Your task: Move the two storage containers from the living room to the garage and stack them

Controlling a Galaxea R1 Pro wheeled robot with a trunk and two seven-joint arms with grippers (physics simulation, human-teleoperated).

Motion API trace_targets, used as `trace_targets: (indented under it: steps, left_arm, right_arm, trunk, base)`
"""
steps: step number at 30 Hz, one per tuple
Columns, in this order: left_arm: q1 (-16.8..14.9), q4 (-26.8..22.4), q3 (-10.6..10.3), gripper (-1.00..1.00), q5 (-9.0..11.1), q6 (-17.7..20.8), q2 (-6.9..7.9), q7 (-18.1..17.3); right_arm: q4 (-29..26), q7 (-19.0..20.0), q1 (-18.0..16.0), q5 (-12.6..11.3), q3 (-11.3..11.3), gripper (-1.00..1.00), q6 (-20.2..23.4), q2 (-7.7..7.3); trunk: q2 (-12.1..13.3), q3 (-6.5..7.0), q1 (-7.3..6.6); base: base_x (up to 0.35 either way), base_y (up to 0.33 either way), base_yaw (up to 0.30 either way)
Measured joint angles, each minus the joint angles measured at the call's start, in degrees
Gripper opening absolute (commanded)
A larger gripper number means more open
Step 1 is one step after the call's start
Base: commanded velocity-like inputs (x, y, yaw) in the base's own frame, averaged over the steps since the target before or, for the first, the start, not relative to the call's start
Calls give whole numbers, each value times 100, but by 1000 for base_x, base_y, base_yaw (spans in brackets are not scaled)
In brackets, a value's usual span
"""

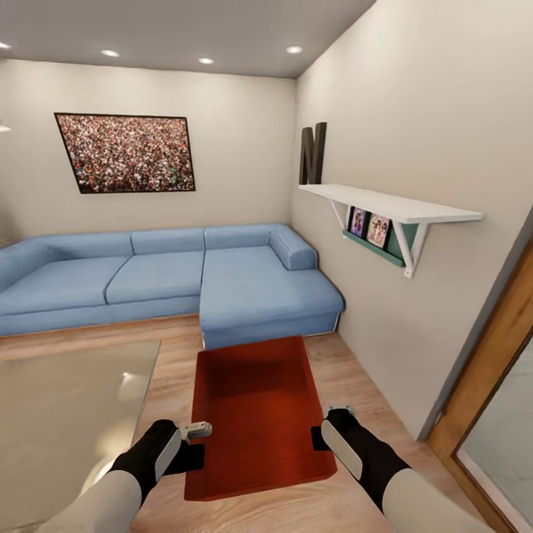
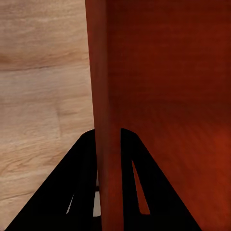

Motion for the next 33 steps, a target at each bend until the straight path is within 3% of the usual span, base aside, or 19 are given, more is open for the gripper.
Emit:
trace_targets:
  steps: [12, 33]
  left_arm:
    - [-1, 0, 10, -100, -24, 0, -4, -7]
    - [0, -3, 40, -100, -84, 2, 8, -57]
  right_arm:
    - [1, 0, 0, -8, 2, -100, -2, -3]
    - [5, 3, 0, 39, -14, -100, 7, 21]
  trunk:
    - [0, 0, 1]
    - [0, 0, 0]
  base:
    - [-145, 0, 286]
    - [-6, 0, 286]
